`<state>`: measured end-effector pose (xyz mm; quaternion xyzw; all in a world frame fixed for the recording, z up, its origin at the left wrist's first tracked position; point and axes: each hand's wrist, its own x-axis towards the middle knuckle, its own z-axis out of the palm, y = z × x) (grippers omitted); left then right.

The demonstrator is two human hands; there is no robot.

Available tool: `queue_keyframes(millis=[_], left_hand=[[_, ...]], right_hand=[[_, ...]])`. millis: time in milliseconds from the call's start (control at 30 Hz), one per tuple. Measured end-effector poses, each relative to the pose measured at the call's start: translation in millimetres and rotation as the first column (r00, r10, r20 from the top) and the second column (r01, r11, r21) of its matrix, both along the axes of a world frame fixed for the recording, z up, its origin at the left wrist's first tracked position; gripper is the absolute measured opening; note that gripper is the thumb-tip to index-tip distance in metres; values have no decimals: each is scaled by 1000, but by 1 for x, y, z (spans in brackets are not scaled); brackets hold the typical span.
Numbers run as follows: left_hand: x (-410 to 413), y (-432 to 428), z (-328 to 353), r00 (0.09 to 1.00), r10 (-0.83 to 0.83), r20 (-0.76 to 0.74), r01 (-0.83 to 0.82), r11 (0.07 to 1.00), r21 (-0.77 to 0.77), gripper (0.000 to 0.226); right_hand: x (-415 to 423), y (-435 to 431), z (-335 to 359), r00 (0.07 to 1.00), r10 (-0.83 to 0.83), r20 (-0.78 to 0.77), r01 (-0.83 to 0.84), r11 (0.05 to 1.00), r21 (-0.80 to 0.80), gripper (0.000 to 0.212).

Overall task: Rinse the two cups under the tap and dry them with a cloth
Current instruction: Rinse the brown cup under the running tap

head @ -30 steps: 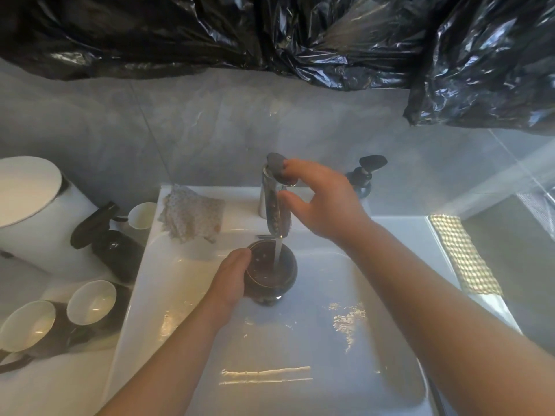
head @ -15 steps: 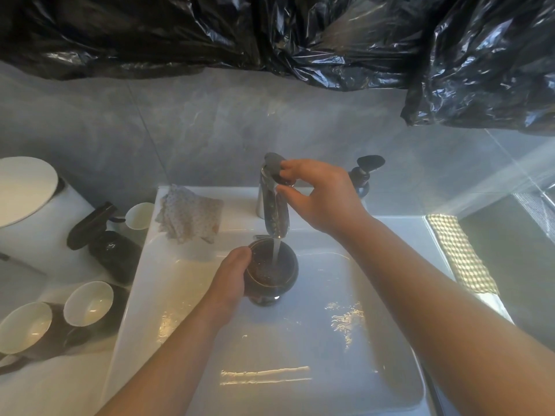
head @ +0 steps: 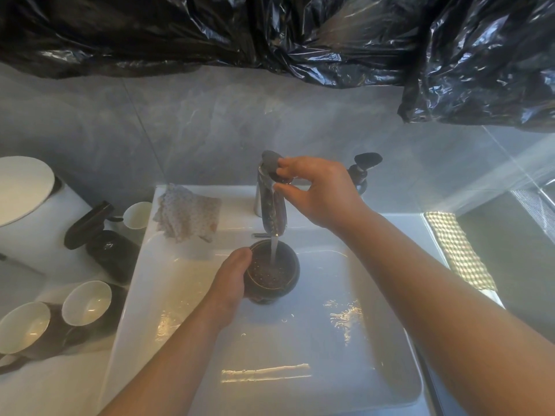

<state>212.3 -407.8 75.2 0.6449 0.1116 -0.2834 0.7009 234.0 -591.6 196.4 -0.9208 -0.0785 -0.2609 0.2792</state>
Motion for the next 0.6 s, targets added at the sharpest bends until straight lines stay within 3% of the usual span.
queue_keyframes(millis=[167, 267, 333, 433, 533, 600], left_hand=[[0, -3, -2, 1000, 13, -6, -13, 1000, -19, 34], [-1, -4, -1, 999, 31, -13, -31, 999, -24, 33], [-2, -4, 0, 999, 47, -13, -48, 998, -27, 32], [-5, -3, 1, 998, 64, -12, -64, 997, -39, 32], [-9, -2, 0, 998, 66, -11, -66, 996, -58, 30], [-12, 1, -3, 998, 64, -4, -64, 996, -70, 30]], right_hand=[[-1, 2, -1, 1000, -12, -11, 12, 1000, 25, 23], [-14, 6, -13, 1000, 6, -24, -9, 995, -96, 22], [-26, 6, -14, 992, 1, -129, -15, 994, -108, 33], [-41, 10, -5, 959, -5, -282, 5, 1000, 2, 46], [-65, 15, -7, 930, -168, -328, 256, 934, 248, 40], [-84, 16, -24, 836, -235, -497, 425, 849, 313, 26]])
